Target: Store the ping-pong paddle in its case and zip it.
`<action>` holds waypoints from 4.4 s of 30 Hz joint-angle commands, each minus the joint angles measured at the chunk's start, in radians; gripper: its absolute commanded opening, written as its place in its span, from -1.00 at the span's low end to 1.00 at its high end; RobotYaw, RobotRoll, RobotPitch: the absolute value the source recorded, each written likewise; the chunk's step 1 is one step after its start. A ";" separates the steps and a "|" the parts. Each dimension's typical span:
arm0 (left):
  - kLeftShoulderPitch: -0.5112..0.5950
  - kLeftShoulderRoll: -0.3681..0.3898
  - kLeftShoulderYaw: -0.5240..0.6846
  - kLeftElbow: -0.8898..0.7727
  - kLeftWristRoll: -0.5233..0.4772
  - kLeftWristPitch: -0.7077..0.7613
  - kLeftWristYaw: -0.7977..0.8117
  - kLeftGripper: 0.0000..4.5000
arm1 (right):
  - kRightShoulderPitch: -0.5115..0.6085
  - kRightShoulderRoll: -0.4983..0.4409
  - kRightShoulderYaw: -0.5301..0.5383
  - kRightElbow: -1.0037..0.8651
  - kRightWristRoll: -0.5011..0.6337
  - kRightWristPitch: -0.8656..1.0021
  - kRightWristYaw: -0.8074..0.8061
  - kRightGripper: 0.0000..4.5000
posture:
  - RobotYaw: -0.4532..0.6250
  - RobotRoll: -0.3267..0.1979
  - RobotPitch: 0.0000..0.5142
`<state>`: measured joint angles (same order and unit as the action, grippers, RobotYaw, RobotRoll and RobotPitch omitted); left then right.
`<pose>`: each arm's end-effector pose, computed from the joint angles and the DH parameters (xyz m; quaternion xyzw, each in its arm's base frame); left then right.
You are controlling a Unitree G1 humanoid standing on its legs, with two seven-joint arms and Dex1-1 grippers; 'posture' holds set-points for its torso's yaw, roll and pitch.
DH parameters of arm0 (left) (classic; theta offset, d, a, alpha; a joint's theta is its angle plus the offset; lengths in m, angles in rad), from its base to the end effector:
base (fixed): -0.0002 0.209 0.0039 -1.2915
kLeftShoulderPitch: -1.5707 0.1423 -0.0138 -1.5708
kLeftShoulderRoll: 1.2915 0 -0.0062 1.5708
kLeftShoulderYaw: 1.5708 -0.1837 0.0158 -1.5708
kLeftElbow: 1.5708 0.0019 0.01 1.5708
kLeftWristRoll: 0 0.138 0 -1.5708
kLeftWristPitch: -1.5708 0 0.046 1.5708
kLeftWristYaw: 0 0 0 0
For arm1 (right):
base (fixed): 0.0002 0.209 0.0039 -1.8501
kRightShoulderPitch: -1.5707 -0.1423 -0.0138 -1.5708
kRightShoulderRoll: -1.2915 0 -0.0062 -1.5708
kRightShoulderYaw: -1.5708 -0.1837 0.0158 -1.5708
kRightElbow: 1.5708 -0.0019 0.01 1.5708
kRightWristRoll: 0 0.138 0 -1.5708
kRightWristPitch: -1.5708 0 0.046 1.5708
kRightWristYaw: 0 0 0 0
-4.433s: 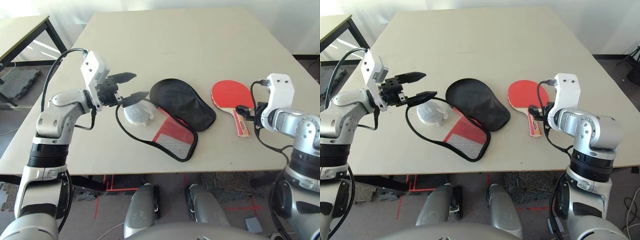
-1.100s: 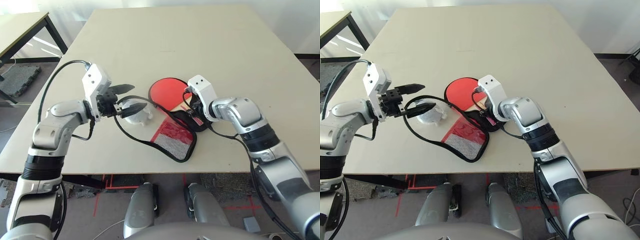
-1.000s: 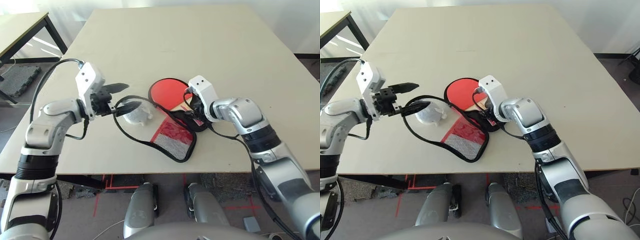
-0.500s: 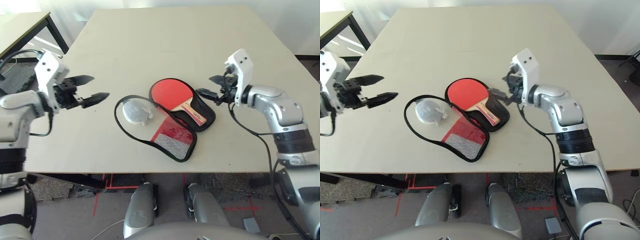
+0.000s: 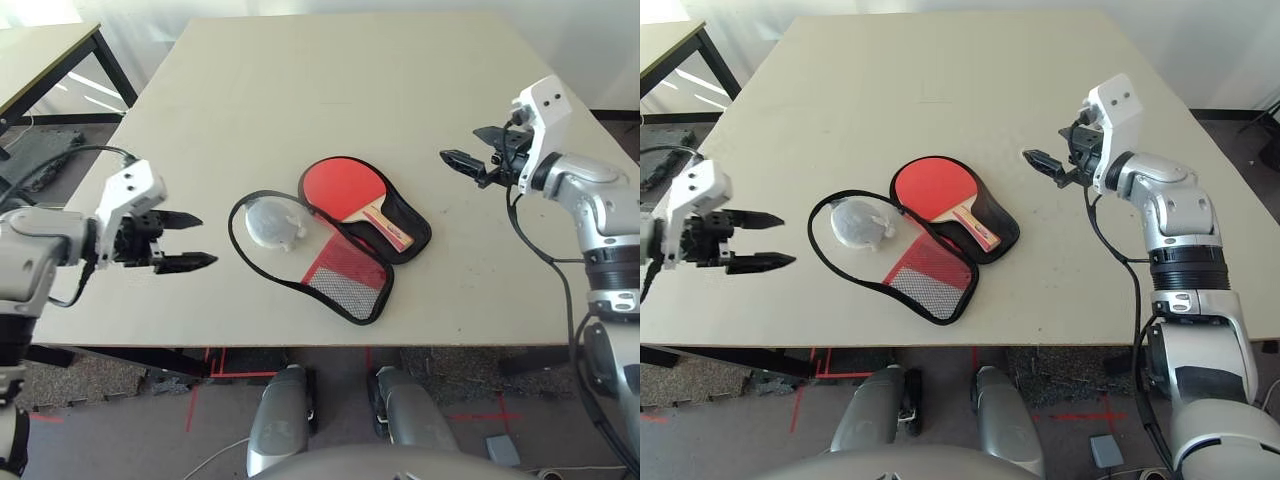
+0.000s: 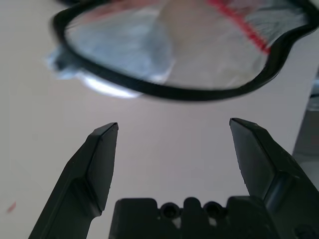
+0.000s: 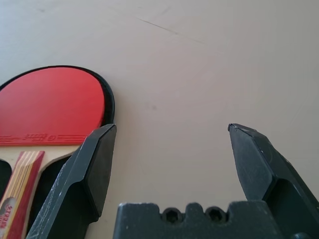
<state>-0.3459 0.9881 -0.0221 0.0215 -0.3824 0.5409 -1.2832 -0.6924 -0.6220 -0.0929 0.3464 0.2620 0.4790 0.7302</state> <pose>0.2471 0.3001 0.1831 0.1670 0.2503 -0.5038 0.8097 0.3063 -0.2676 0.1888 -0.0940 0.0694 0.2576 0.9592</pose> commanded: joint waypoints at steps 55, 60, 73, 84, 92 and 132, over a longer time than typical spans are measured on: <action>-0.192 -0.411 -0.087 0.082 0.079 -0.099 0.168 1.00 | 0.231 0.135 0.014 -0.099 0.147 0.316 0.034 0.97 | 0.07 0.25 -0.55; -0.180 -0.401 -0.081 0.064 0.066 -0.080 0.169 1.00 | 0.243 0.150 0.032 -0.147 0.164 0.358 0.027 0.97 | 0.06 0.25 -0.57; -0.187 -0.414 -0.090 0.068 0.062 -0.080 0.176 1.00 | 0.274 0.179 0.042 -0.215 0.176 0.446 -0.001 0.90 | 0.06 0.25 -0.57; -0.194 -0.411 -0.086 0.079 0.072 -0.086 0.186 1.00 | 0.304 0.214 -0.009 -0.173 0.195 0.490 -0.049 -0.78 | 0.05 0.25 -0.55; -0.195 -0.409 -0.093 0.075 0.054 -0.065 0.164 1.00 | 0.335 0.221 -0.023 -0.214 0.237 0.537 -0.050 -1.00 | 0.03 0.25 -0.55; -0.270 -0.387 -0.093 0.190 0.076 -0.135 0.147 1.00 | 0.748 -0.031 -0.160 -0.726 0.577 0.765 -0.010 -1.00 | -0.05 0.25 -0.59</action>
<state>-0.6133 0.5955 -0.1168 0.2097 -0.3129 0.4143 -1.1239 0.0386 -0.6456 -0.2421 -0.3526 0.8125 1.2218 0.7283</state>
